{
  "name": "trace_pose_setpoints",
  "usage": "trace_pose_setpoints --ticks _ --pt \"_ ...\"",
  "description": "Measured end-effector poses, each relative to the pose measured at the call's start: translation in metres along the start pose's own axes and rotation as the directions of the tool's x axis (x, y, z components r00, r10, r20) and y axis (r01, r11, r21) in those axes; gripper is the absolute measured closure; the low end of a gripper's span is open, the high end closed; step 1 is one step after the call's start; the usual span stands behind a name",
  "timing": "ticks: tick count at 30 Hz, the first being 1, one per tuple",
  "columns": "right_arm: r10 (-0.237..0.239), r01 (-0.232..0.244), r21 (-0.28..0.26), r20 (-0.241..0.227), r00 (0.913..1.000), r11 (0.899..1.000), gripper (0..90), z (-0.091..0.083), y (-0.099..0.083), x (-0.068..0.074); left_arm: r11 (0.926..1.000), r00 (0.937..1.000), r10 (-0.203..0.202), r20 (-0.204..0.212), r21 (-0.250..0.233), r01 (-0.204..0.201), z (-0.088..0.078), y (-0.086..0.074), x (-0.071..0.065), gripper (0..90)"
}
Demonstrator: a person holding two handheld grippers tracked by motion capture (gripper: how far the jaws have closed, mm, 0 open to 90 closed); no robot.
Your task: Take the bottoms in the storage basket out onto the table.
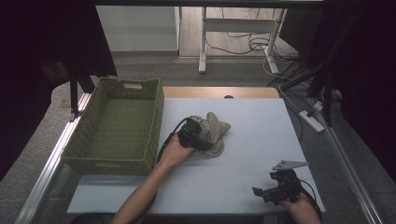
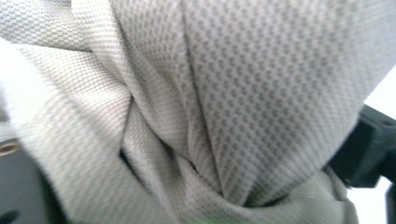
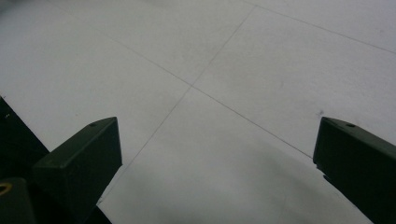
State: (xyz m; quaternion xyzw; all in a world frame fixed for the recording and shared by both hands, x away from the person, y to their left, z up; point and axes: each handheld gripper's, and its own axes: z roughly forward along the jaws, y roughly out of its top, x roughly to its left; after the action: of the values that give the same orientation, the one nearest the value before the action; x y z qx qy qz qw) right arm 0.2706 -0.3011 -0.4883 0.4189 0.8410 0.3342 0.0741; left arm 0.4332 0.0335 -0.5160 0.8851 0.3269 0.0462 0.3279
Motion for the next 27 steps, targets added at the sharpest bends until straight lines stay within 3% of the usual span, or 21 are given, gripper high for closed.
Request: trace_pose_setpoints --ticks 5,12,21,24,27 --pt "-0.003 0.003 0.005 0.0 1.0 1.0 1.0 0.0 0.0 0.0 0.9996 1.0 0.007 0.006 -0.028 -0.006 -0.003 -0.001 0.0 0.0" --pt "0.0 0.0 0.001 -0.003 1.0 1.0 1.0 0.0 0.0 0.0 0.998 0.9992 0.038 0.014 -0.051 -0.037 -0.007 -0.005 0.001 0.0" --pt "0.001 -0.001 0.001 -0.001 1.0 1.0 1.0 0.0 0.0 0.0 0.9966 0.9994 0.022 0.026 -0.08 -0.019 -0.021 -0.007 0.001 0.0" --pt "0.0 0.0 0.002 0.0 1.0 1.0 1.0 0.0 0.0 0.001 0.9947 0.9983 -0.001 0.058 -0.103 0.007 -0.028 -0.009 0.001 0.0" --pt "0.001 -0.001 0.002 0.0 1.0 1.0 1.0 0.0 0.0 0.001 0.9946 0.9978 0.001 0.067 -0.103 0.006 -0.032 -0.009 0.0 0.0"
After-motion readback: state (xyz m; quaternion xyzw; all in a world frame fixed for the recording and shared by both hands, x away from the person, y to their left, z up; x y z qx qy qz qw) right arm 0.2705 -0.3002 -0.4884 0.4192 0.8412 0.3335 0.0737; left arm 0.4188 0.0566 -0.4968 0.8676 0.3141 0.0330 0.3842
